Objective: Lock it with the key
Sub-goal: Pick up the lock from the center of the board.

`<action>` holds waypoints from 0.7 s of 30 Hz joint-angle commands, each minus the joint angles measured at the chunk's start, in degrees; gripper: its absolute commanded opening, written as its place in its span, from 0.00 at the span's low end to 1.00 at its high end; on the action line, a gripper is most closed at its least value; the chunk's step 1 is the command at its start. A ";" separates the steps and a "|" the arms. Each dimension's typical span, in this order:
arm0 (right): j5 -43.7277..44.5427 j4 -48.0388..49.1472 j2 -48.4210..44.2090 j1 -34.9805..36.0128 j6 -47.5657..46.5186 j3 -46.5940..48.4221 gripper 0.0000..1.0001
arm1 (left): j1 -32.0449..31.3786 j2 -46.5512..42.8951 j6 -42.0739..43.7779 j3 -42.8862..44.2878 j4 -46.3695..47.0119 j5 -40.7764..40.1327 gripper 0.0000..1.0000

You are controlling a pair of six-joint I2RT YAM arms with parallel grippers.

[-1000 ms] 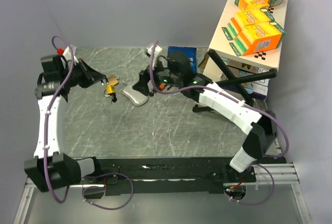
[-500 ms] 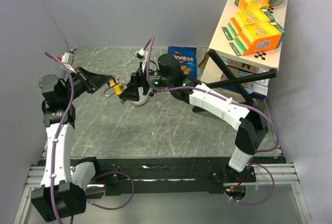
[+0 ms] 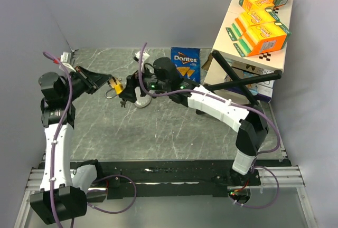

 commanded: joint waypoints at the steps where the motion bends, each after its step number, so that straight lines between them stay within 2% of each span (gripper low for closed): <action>1: 12.17 -2.69 1.85 2.21 -7.03 5.62 1.00 | -0.91 1.19 -0.13 5.19 -8.77 -8.58 0.01; 10: 22.46 -4.02 7.56 7.39 -14.77 11.77 0.95 | -2.67 3.30 -3.74 8.18 -15.63 -15.96 0.01; 14: 28.17 -4.81 10.90 8.27 -17.14 14.06 0.87 | -2.84 3.13 -5.14 8.36 -16.52 -17.64 0.01; 19: 29.94 -4.19 11.96 8.72 -18.82 14.68 0.77 | -2.84 2.86 -5.94 7.92 -15.73 -16.85 0.01; 21: 30.11 -4.02 12.14 8.98 -19.17 14.94 0.67 | -2.84 2.77 -6.03 7.92 -15.81 -16.93 0.01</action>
